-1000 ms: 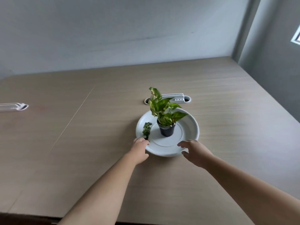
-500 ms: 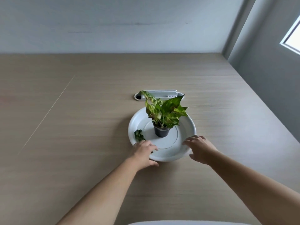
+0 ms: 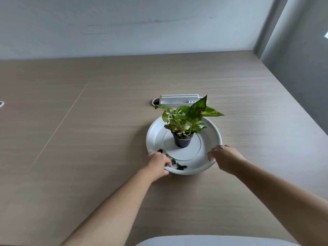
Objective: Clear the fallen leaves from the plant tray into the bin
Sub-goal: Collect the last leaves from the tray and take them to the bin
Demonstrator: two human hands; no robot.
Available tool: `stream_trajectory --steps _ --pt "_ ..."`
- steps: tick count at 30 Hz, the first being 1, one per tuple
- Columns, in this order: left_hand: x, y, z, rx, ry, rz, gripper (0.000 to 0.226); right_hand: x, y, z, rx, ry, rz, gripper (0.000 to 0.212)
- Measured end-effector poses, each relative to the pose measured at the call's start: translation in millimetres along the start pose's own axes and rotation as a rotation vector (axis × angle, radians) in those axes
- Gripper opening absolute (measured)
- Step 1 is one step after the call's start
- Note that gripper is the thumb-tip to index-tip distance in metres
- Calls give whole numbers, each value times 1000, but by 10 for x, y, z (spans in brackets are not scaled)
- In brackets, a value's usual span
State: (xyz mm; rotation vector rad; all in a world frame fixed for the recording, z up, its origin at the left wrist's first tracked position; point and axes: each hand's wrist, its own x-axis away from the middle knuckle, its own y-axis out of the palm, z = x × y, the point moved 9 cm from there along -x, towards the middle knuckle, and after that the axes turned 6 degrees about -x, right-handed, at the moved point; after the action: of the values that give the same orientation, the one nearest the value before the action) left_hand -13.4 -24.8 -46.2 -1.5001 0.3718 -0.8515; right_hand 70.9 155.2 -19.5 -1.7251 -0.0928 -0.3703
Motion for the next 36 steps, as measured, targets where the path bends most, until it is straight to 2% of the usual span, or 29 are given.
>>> stream_trajectory --steps 3,6,9,13,18,21,24,27,31,36 --pt "-10 -26 51 19 20 19 38 -40 -12 17 64 -18 -4 44" --pt "-21 -152 -243 30 -65 20 43 -9 177 -348 -106 -115 -120 45" --pt "11 -259 -410 47 -101 16 42 15 302 -563 -228 -159 -166 34" --pt "46 -259 -230 95 -85 59 39 -22 213 -260 -220 -68 -155 29" --pt "58 -157 -69 280 -104 46 34 -56 97 -31 -171 17 -127 50" --pt "-7 -154 -141 418 -149 -27 29 -117 41 -167 -261 38 -121 52" --pt "-138 -173 -60 320 -113 -60 35 -271 39 -346 -348 36 -72 40" --pt "-238 -78 77 203 -84 -100 38 -378 199 -503 -308 32 -90 29" --pt "-321 11 157 155 -74 -80 24 -424 340 -612 -229 -13 -60 27" --pt "-356 98 169 196 -76 -72 23 -448 379 -664 -235 -31 -48 27"
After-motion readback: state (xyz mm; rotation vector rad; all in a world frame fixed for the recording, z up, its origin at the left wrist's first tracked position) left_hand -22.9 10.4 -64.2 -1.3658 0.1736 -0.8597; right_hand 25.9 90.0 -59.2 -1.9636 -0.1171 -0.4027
